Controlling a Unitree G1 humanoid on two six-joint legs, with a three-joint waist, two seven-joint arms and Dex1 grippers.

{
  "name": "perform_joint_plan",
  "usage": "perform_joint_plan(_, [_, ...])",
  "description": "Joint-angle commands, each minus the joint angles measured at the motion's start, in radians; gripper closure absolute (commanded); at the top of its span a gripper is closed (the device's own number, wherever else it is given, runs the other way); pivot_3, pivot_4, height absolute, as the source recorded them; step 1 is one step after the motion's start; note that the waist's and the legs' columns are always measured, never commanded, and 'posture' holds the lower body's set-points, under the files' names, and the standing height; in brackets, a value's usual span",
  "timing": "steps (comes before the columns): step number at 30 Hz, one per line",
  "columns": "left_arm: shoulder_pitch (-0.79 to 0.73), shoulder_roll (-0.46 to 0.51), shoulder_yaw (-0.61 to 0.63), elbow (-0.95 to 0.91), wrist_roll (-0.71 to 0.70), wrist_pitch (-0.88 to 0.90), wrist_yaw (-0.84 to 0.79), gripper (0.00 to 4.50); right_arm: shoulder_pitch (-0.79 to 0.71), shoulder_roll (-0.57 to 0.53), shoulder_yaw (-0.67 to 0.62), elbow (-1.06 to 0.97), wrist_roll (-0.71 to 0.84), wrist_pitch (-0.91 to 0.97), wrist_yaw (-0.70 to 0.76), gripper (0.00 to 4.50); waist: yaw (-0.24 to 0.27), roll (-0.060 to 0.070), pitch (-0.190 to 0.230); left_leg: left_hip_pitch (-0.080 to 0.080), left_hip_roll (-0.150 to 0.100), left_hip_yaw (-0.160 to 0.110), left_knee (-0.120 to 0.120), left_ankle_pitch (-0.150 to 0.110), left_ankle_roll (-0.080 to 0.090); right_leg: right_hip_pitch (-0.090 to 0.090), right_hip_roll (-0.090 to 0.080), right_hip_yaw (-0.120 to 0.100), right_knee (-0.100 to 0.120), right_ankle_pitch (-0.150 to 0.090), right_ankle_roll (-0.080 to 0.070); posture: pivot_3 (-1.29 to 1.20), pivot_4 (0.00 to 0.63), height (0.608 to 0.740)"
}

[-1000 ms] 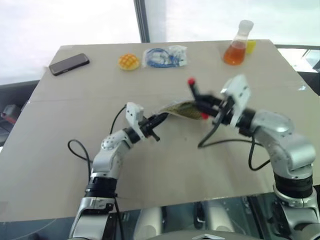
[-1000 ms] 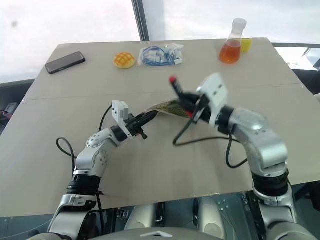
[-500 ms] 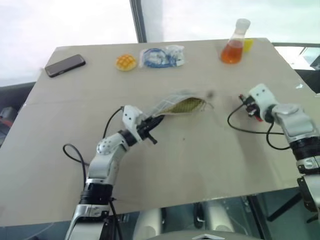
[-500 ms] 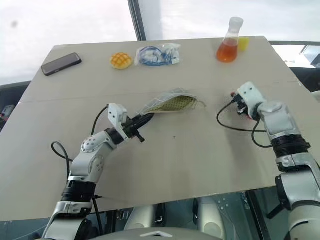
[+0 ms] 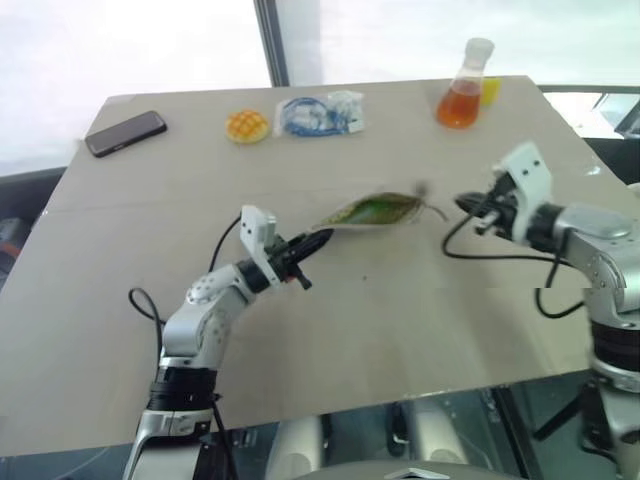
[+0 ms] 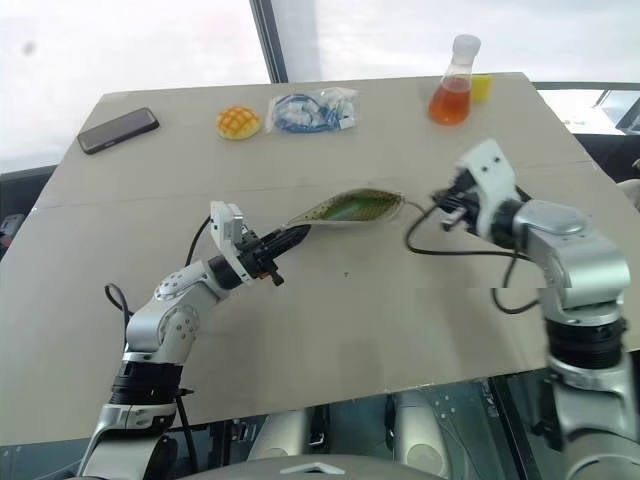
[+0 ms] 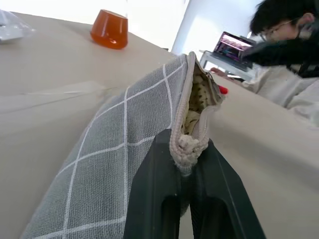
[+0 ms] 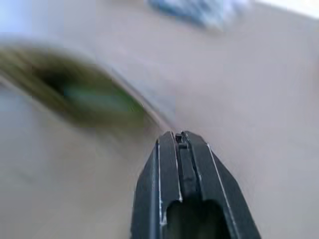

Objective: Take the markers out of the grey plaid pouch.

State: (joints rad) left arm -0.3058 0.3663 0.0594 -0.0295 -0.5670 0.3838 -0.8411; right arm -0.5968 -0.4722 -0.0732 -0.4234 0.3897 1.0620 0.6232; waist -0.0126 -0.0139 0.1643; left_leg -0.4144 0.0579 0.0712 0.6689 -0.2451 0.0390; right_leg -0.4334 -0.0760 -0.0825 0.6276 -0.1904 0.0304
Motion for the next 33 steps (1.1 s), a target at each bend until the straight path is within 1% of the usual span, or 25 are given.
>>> perform_joint_plan(1, [-0.029, 0.002, -0.006, -0.037, -0.024, 0.004, -0.032, 4.50, -0.049, 0.069, 0.069, -0.003, -0.004, 0.037, -0.090, 4.42, 0.005, 0.000, 0.000, 0.000, 0.000, 0.000, 0.000, 0.000, 0.000, 0.000, 0.000, 0.000, 0.000, 0.000, -0.002, 0.00, 0.150, 0.740])
perform_joint_plan(5, [-0.045, -0.024, -0.003, -0.042, -0.058, 0.027, -0.038, 4.50, -0.069, 0.089, 0.219, 0.115, -0.079, -0.038, -0.110, 4.42, 0.010, 0.000, 0.000, -0.002, -0.003, 0.001, 0.001, 0.000, 0.000, 0.000, -0.003, 0.000, -0.001, 0.002, -0.006, 0.00, 0.150, 0.740])
perform_joint_plan(8, [-0.041, -0.039, 0.009, -0.068, -0.116, 0.081, -0.038, 4.50, -0.073, 0.062, 0.327, 0.179, -0.153, -0.116, -0.098, 4.42, 0.009, 0.000, 0.000, -0.003, -0.004, 0.003, 0.001, 0.000, 0.000, 0.000, -0.004, 0.001, -0.002, 0.003, -0.004, 0.00, 0.150, 0.740])
perform_joint_plan(10, [-0.036, -0.039, 0.013, -0.078, -0.140, 0.109, -0.036, 4.50, -0.070, 0.057, 0.329, 0.157, -0.142, -0.115, -0.082, 4.42, 0.007, 0.000, 0.000, -0.003, -0.004, 0.004, 0.000, 0.000, 0.000, 0.000, -0.003, 0.001, -0.002, 0.003, -0.004, 0.00, 0.150, 0.740])
perform_joint_plan(14, [-0.021, -0.045, 0.042, -0.108, -0.257, 0.237, -0.013, 4.50, -0.057, -0.012, 0.338, 0.061, -0.136, -0.095, -0.041, 4.42, 0.006, 0.000, 0.000, -0.004, -0.003, 0.003, 0.000, 0.000, 0.000, -0.001, -0.002, 0.000, -0.002, 0.003, -0.004, 0.00, 0.150, 0.740])
perform_joint_plan(17, [-0.013, -0.061, 0.077, -0.125, -0.370, 0.346, 0.035, 4.50, -0.071, -0.077, 0.389, 0.044, -0.177, -0.127, -0.011, 4.42, 0.002, 0.000, 0.000, -0.003, -0.003, 0.002, 0.000, 0.000, 0.000, -0.001, -0.002, 0.000, -0.002, 0.001, -0.001, 0.00, 0.150, 0.740])
perform_joint_plan(18, [-0.012, -0.063, 0.088, -0.127, -0.406, 0.382, 0.050, 4.50, -0.075, -0.103, 0.409, 0.030, -0.184, -0.141, 0.013, 4.19, 0.002, 0.000, 0.000, -0.003, -0.003, 0.001, 0.000, 0.000, 0.000, 0.000, -0.002, 0.000, -0.002, 0.000, 0.000, 0.00, 0.150, 0.740])
perform_joint_plan(20, [-0.008, -0.059, 0.104, -0.124, -0.462, 0.448, 0.074, 4.50, -0.078, -0.140, 0.436, -0.002, -0.196, -0.156, 0.042, 3.58, 0.002, 0.000, 0.000, -0.002, -0.003, 0.000, 0.000, 0.000, 0.000, 0.000, -0.002, 0.000, -0.002, 0.000, 0.000, 0.00, 0.150, 0.740])
perform_joint_plan(22, [-0.007, -0.056, 0.117, -0.110, -0.492, 0.487, 0.095, 4.50, -0.087, -0.177, 0.473, -0.022, -0.248, -0.188, 0.044, 2.61, 0.001, -0.001, 0.000, -0.002, -0.003, 0.000, 0.000, 0.000, 0.000, 0.000, -0.002, 0.000, -0.001, 0.000, 0.000, 0.00, 0.150, 0.740])
perform_joint_plan(23, [-0.009, -0.058, 0.126, -0.100, -0.506, 0.503, 0.107, 4.50, -0.089, -0.194, 0.493, -0.027, -0.274, -0.207, 0.047, 1.96, 0.002, -0.001, 0.000, -0.001, -0.002, 0.000, 0.000, 0.000, 0.000, 0.000, -0.002, 0.000, -0.001, 0.000, 0.000, 0.00, 0.150, 0.740])
perform_joint_plan(24, [-0.012, -0.060, 0.137, -0.085, -0.522, 0.521, 0.119, 4.50, -0.086, -0.206, 0.512, -0.034, -0.291, -0.230, 0.060, 1.76, 0.002, 0.000, 0.000, -0.001, -0.002, 0.000, 0.000, 0.000, 0.000, 0.000, -0.002, 0.000, -0.001, 0.000, 0.000, 0.00, 0.150, 0.740])
perform_joint_plan(27, [-0.015, -0.056, 0.155, -0.055, -0.546, 0.551, 0.134, 4.50, -0.080, -0.225, 0.580, -0.020, -0.364, -0.308, 0.081, 1.76, 0.001, -0.001, 0.000, -0.001, -0.002, 0.000, 0.000, 0.000, 0.000, 0.000, -0.001, 0.000, -0.001, 0.000, 0.000, 0.00, 0.150, 0.740])
perform_joint_plan(30, [-0.013, -0.047, 0.153, -0.047, -0.540, 0.562, 0.128, 4.50, -0.083, -0.223, 0.642, 0.027, -0.437, -0.392, 0.099, 1.76, 0.001, -0.001, 0.000, -0.001, -0.003, 0.001, 0.000, 0.000, 0.000, 0.000, -0.001, 0.001, -0.001, 0.000, 0.000, 0.00, 0.150, 0.740])
perform_joint_plan(33, [-0.007, -0.049, 0.146, -0.034, -0.530, 0.568, 0.123, 4.50, -0.123, -0.151, 0.715, 0.162, -0.538, -0.500, 0.074, 1.76, -0.001, -0.001, 0.000, -0.001, -0.003, 0.001, 0.000, 0.000, 0.000, 0.000, -0.002, 0.001, -0.001, 0.000, 0.000, 0.00, 0.150, 0.740])
